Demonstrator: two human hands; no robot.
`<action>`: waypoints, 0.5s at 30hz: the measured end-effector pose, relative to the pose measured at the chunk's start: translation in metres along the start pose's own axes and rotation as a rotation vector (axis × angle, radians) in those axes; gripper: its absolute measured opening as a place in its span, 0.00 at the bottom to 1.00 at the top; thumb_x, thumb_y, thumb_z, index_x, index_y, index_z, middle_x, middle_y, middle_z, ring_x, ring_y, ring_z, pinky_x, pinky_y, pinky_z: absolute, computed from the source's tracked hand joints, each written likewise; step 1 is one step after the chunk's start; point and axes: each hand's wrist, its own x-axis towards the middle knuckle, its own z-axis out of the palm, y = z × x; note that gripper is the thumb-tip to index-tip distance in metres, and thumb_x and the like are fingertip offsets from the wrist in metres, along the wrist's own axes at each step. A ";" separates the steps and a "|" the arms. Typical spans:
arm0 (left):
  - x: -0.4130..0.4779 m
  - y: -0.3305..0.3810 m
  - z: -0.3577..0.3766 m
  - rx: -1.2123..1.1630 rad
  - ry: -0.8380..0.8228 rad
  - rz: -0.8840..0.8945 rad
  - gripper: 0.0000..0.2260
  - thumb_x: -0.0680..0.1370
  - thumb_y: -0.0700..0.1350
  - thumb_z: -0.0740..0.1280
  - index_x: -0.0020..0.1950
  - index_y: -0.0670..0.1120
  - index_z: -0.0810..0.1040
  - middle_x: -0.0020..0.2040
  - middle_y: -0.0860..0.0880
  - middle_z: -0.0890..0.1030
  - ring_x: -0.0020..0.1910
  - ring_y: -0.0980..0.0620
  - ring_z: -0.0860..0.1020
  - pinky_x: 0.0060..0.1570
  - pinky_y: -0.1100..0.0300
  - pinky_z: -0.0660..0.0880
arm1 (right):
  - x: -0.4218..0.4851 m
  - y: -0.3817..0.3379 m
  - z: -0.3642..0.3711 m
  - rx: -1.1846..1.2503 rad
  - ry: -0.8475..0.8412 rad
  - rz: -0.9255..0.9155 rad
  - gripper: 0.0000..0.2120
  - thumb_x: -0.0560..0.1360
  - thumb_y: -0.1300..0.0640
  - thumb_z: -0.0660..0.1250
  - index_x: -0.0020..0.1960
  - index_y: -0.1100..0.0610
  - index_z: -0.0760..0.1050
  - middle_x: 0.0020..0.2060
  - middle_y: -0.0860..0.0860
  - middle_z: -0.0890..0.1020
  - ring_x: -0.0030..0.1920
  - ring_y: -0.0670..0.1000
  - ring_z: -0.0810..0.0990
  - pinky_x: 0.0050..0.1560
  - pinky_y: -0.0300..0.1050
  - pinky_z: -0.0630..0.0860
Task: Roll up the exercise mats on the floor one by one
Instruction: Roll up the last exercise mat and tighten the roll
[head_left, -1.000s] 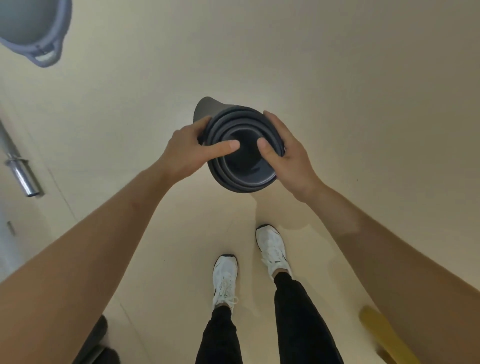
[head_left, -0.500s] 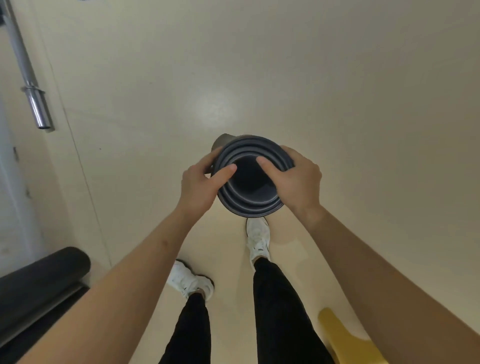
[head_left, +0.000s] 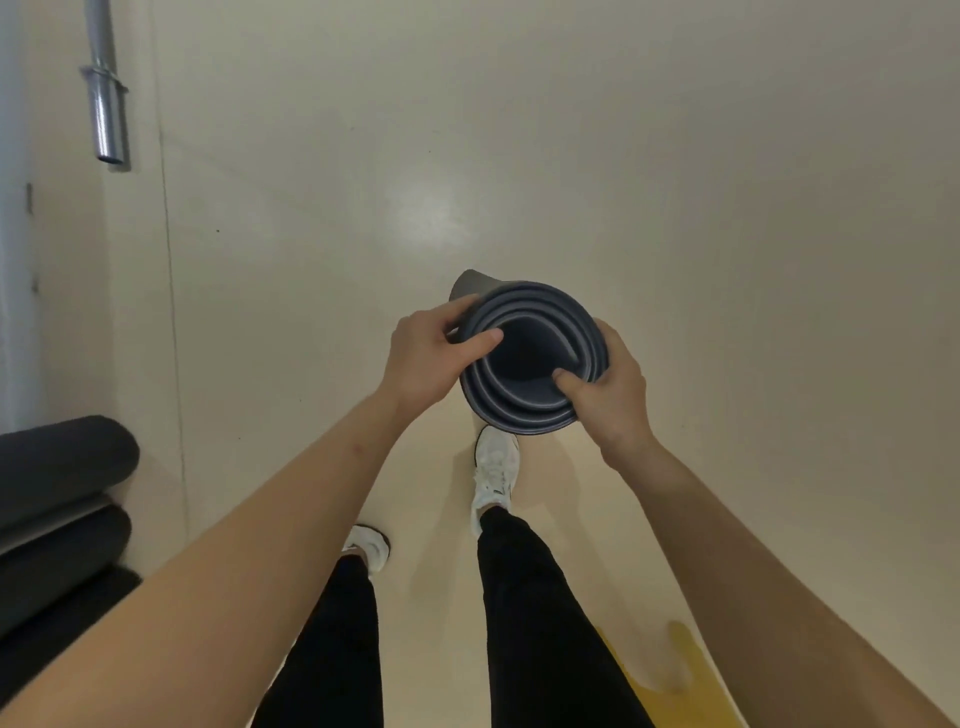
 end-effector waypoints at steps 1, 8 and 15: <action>-0.008 -0.008 -0.004 -0.015 0.003 -0.004 0.23 0.73 0.55 0.75 0.68 0.54 0.82 0.56 0.58 0.86 0.59 0.58 0.83 0.65 0.49 0.79 | -0.007 0.001 0.005 -0.004 -0.011 -0.004 0.30 0.73 0.65 0.73 0.71 0.46 0.71 0.54 0.38 0.81 0.55 0.41 0.82 0.63 0.53 0.81; -0.077 -0.074 -0.051 -0.235 0.131 -0.050 0.18 0.77 0.47 0.75 0.68 0.53 0.82 0.56 0.57 0.86 0.57 0.54 0.84 0.63 0.49 0.80 | -0.057 -0.014 0.067 -0.109 -0.134 -0.111 0.33 0.72 0.69 0.69 0.73 0.47 0.72 0.60 0.42 0.81 0.60 0.43 0.80 0.63 0.46 0.80; -0.183 -0.127 -0.132 -0.486 0.323 -0.196 0.18 0.78 0.41 0.74 0.68 0.51 0.81 0.57 0.56 0.87 0.58 0.57 0.84 0.61 0.59 0.80 | -0.129 -0.061 0.162 -0.286 -0.343 -0.104 0.36 0.71 0.70 0.68 0.74 0.47 0.71 0.60 0.42 0.81 0.60 0.41 0.79 0.62 0.45 0.80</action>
